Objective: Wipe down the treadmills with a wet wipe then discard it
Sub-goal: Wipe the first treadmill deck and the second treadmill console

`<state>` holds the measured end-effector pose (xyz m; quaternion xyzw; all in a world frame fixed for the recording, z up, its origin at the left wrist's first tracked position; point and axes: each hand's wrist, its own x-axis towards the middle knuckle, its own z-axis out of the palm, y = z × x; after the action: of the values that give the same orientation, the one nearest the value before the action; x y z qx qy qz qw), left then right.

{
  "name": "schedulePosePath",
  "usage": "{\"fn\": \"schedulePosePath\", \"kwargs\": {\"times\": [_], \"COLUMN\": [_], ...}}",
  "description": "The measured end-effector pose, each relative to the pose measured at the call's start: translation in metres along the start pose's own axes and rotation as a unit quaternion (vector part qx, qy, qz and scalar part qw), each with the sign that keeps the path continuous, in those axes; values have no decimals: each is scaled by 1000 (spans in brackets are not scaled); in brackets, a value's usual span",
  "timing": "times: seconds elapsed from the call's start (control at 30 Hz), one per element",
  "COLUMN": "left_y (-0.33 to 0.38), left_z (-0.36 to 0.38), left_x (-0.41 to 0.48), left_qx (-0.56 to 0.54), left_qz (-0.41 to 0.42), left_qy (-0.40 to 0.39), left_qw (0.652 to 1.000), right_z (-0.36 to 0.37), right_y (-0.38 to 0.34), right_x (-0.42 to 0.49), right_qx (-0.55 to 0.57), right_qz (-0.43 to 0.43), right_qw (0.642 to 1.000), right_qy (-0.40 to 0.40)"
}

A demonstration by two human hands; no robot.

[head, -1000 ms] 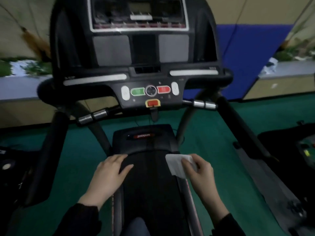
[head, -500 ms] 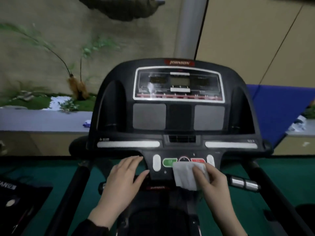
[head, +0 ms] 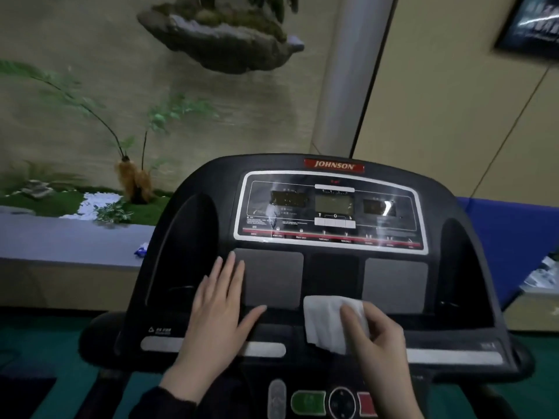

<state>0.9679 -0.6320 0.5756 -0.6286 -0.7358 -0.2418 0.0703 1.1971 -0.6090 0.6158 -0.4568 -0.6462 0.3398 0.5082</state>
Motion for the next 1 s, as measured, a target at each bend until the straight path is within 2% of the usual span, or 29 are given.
{"fn": "schedulePosePath", "kwargs": {"times": [0.23, 0.37, 0.43, 0.5, 0.57, 0.63, 0.7, 1.0], "left_y": [-3, -3, -5, -7, -8, -9, -13, -20], "left_z": [3, 2, 2, 3, 4, 5, 6, 3], "left_x": [54, 70, 73, 74, 75, 75, 75, 74], "left_qx": [27, 29, 30, 22, 14, 8, -2, -13], "left_qz": [-51, -69, -71, -71, -71, -68, -64, -39], "left_qy": [43, 56, 55, 53, 54, 53, 51, 43], "left_qw": [997, 996, 995, 996, 996, 996, 997, 998], "right_z": [11, 11, 13, 22, 40, 64, 82, 86], "right_y": [3, -15, -30, -38, -33, -24, -14, -11], "right_x": [71, 110, 128, 144, 156, 163, 165, 175], "right_qx": [0, 30, 37, -32, -114, -155, -185, -231], "right_qz": [-34, -82, -136, -215, -253, -249, -265, -238], "right_qw": [999, 994, 984, 964, 950, 952, 943, 935], "right_qy": [-27, 60, 112, 151, 141, 91, 75, 126]}}
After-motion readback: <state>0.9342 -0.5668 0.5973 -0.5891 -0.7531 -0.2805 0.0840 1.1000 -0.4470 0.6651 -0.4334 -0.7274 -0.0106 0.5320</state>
